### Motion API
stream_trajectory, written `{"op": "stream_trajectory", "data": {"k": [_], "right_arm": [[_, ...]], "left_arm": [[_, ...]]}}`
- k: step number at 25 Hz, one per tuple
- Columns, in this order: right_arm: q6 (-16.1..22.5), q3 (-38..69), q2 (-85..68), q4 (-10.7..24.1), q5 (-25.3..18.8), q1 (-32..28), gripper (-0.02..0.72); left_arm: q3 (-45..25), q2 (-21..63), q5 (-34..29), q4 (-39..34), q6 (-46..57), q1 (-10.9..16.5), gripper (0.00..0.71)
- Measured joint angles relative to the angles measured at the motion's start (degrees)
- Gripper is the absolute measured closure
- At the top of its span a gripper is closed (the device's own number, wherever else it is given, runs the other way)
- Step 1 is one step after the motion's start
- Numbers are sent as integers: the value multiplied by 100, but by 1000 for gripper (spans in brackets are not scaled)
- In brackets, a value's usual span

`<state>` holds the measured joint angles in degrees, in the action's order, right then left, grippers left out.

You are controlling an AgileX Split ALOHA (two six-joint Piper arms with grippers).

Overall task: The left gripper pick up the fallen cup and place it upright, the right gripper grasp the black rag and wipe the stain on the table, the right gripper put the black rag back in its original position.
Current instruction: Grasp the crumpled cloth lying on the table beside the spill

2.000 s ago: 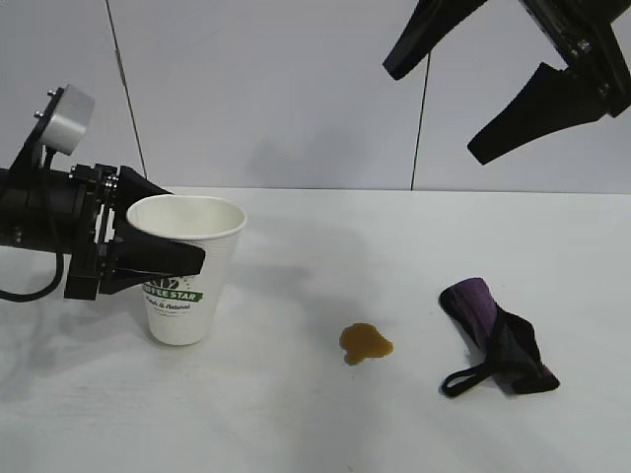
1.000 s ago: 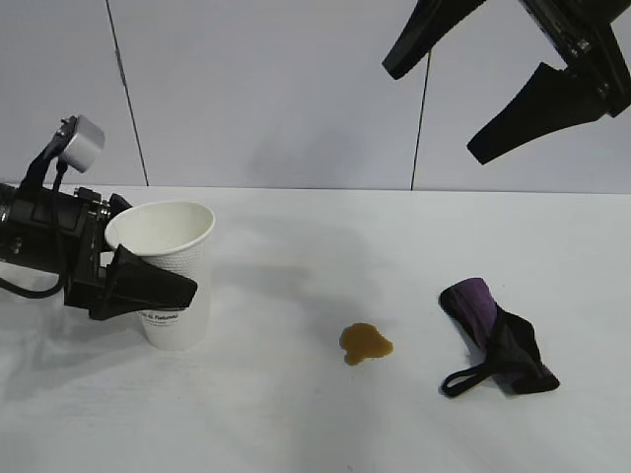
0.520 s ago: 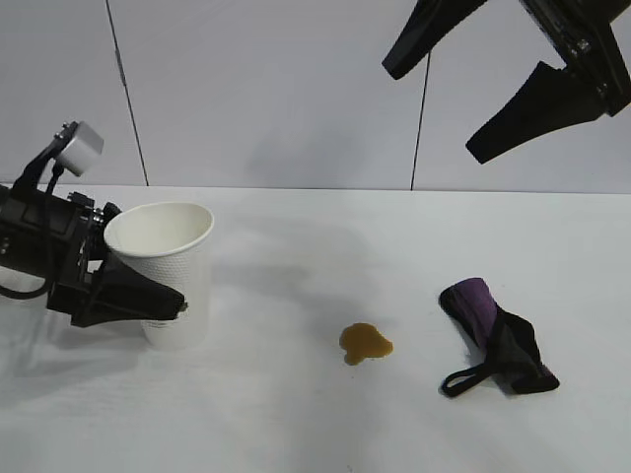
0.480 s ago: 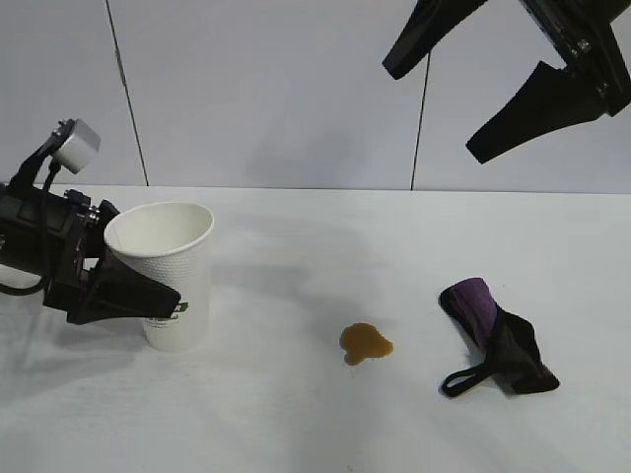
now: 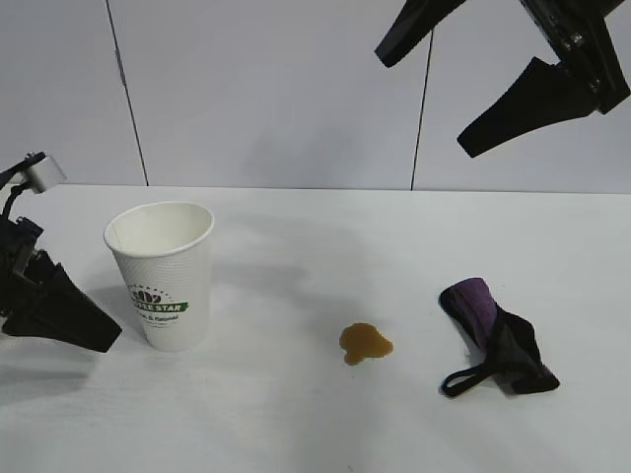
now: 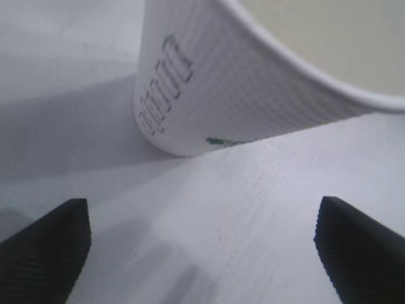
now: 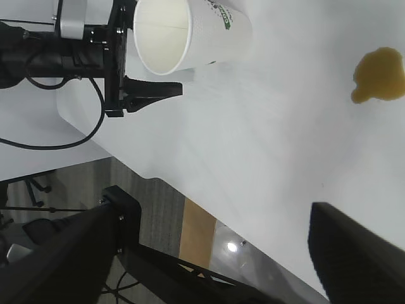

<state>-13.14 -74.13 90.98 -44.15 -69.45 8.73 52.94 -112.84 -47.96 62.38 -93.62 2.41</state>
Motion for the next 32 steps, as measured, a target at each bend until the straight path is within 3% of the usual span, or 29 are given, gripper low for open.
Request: {"op": "stream_trajectory", "data": {"k": [4, 14, 22, 32], "right_arm": [[0, 0, 0, 0, 0, 0, 126], [0, 0, 0, 0, 0, 0, 126], [-55, 0, 0, 19, 0, 0, 126], [-145, 0, 0, 19, 0, 0, 126]], "left_arm": [[274, 775, 35, -673, 1903, 0, 17], [1314, 3731, -153, -2092, 5421, 10, 16], [1562, 6203, -631, -3404, 6651, 10, 16], [1607, 9234, -1267, -4003, 6959, 10, 16]]}}
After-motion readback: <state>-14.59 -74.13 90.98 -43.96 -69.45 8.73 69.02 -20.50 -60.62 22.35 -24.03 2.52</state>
